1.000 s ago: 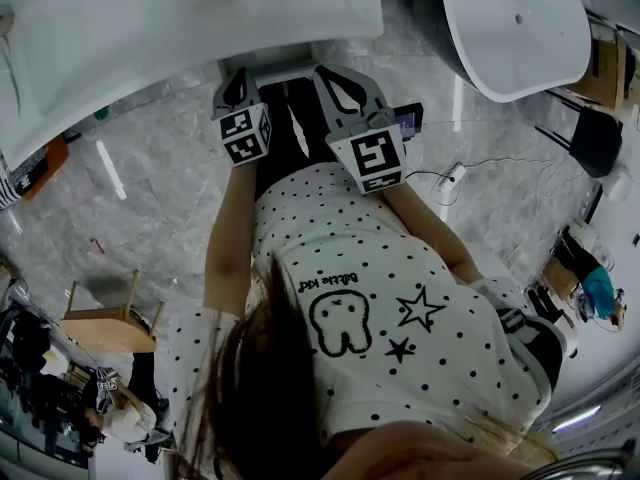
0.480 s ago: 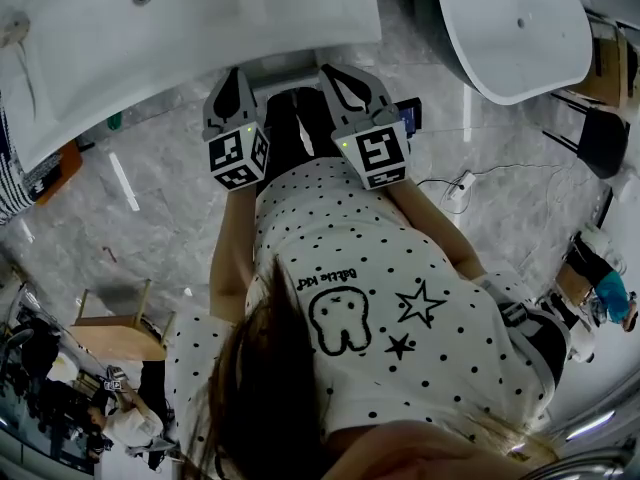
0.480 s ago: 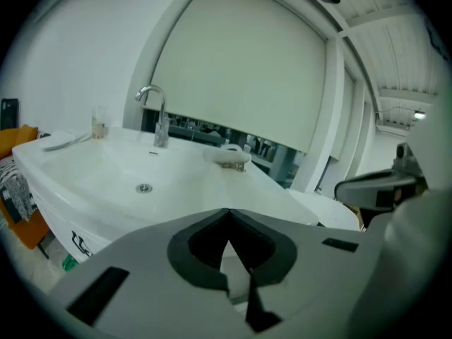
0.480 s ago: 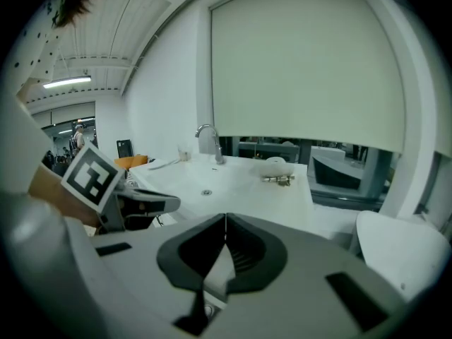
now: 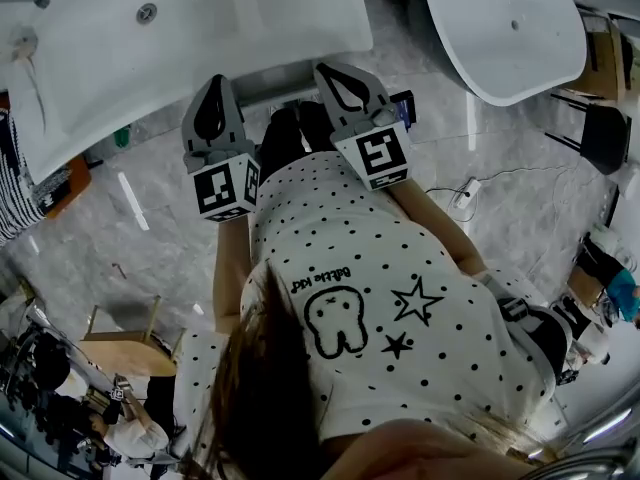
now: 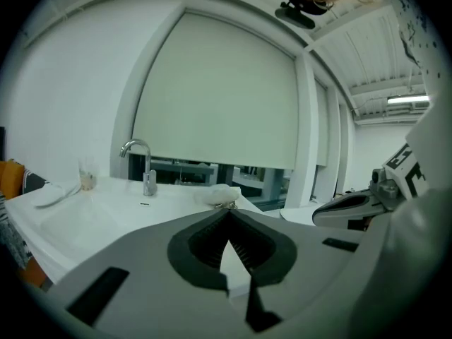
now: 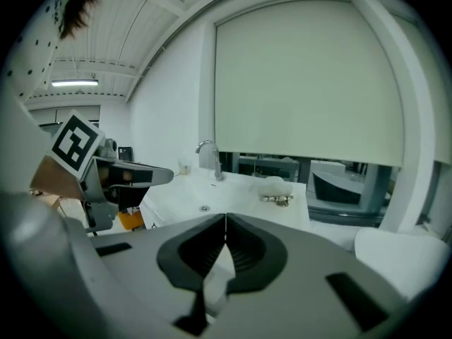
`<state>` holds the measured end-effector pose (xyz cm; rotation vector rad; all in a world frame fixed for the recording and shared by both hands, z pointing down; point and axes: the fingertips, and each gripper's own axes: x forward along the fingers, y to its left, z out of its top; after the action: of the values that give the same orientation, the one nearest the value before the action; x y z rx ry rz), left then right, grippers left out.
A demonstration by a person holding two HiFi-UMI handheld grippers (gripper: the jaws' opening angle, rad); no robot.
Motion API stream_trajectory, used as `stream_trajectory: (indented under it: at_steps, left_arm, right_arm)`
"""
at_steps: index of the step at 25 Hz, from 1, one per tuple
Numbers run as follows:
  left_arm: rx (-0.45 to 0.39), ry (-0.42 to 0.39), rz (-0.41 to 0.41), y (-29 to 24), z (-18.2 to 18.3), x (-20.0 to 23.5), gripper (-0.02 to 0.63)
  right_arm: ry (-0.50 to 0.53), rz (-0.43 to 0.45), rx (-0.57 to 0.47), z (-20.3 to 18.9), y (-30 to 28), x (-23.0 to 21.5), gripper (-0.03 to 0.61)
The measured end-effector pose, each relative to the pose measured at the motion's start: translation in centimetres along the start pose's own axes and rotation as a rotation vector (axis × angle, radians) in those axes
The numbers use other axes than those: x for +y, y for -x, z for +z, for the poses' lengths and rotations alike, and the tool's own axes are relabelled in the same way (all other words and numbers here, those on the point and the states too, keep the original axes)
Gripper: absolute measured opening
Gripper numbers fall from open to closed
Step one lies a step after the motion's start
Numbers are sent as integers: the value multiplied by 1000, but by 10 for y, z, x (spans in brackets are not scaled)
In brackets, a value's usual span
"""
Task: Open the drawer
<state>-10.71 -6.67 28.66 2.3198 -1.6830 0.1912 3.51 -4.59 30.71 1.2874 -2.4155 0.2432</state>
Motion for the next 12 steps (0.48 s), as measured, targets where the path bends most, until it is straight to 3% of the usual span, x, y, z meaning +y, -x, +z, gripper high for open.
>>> stream_trajectory:
  at_steps: [12]
  left_arm:
    - [-63,26,-62,20,45,-15,5]
  right_arm:
    - [38,-5,-69,33,9,-7,14]
